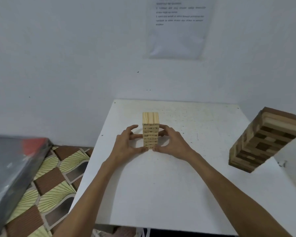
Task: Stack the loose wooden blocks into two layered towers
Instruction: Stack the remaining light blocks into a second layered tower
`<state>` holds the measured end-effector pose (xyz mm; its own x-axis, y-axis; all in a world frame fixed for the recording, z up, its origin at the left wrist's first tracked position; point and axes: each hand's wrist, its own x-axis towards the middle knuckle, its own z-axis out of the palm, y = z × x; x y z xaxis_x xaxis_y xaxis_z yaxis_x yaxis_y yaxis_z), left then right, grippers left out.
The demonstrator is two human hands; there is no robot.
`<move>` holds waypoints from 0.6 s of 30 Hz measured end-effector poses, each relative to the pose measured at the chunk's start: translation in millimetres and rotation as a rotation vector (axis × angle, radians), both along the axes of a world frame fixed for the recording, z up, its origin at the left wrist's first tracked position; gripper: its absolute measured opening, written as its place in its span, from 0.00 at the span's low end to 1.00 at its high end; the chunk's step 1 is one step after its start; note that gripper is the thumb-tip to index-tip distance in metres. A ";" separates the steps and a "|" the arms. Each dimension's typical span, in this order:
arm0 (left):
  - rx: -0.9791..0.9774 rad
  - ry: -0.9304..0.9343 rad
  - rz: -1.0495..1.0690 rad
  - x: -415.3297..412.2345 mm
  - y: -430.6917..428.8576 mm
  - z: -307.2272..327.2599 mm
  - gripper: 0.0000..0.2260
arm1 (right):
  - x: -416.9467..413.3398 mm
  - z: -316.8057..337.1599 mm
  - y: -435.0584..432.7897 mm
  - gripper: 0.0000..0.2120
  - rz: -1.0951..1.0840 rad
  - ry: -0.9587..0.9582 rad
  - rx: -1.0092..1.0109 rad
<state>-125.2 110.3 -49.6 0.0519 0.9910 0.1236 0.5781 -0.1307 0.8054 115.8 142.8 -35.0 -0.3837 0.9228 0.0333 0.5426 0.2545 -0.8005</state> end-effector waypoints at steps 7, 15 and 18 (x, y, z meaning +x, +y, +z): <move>-0.032 -0.011 -0.054 -0.2 58.7 0.3 0.43 | 3.8 -4.8 45.2 0.46 -0.052 -0.003 0.015; -0.046 -0.019 -0.085 -0.5 87.2 -2.6 0.43 | 5.0 -9.7 67.7 0.45 -0.066 0.004 0.015; -0.048 0.011 -0.095 -0.4 87.2 -2.4 0.43 | 4.6 -8.6 67.2 0.45 -0.056 -0.010 0.013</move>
<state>-125.6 197.6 -51.9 0.1469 0.9863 0.0746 0.5736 -0.1464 0.8060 120.4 210.0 -43.6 -0.3323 0.9423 0.0420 0.5643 0.2342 -0.7917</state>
